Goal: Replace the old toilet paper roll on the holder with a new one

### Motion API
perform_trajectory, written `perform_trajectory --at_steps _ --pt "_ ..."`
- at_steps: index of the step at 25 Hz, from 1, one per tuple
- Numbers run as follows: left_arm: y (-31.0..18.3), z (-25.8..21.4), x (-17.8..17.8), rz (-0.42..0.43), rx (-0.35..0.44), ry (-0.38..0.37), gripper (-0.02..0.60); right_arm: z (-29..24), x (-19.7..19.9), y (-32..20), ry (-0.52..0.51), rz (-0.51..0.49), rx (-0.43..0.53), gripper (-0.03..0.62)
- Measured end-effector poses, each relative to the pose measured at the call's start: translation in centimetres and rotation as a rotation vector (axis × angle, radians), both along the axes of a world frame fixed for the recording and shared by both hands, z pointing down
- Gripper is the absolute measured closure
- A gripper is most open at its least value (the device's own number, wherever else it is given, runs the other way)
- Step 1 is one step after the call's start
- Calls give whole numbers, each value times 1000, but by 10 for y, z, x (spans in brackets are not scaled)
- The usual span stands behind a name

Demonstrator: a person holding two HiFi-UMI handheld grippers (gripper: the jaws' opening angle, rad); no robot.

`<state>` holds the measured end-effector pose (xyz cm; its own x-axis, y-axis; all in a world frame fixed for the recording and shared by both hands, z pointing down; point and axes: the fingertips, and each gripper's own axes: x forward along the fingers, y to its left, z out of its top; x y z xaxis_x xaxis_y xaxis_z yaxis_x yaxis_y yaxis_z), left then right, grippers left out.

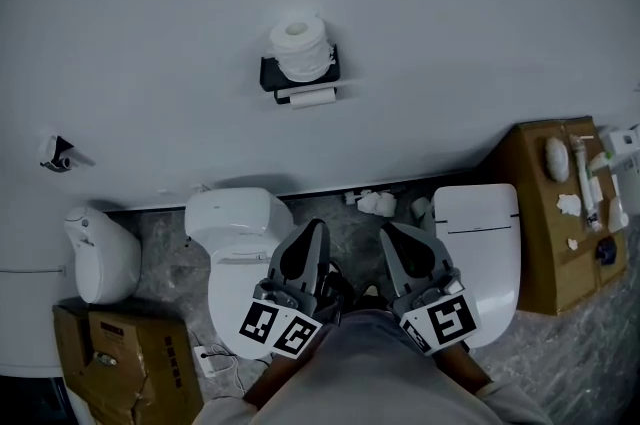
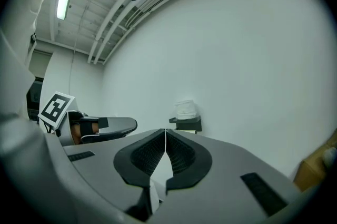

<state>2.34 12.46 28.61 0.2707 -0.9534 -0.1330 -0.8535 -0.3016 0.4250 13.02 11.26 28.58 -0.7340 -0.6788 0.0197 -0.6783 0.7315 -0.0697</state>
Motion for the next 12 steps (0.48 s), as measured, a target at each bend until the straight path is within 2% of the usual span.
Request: perform_trajectory --at_steps 12 --pt "-38 5 -1 34 -21 30 577 -3 -20 -30 -11 -11 1 576"
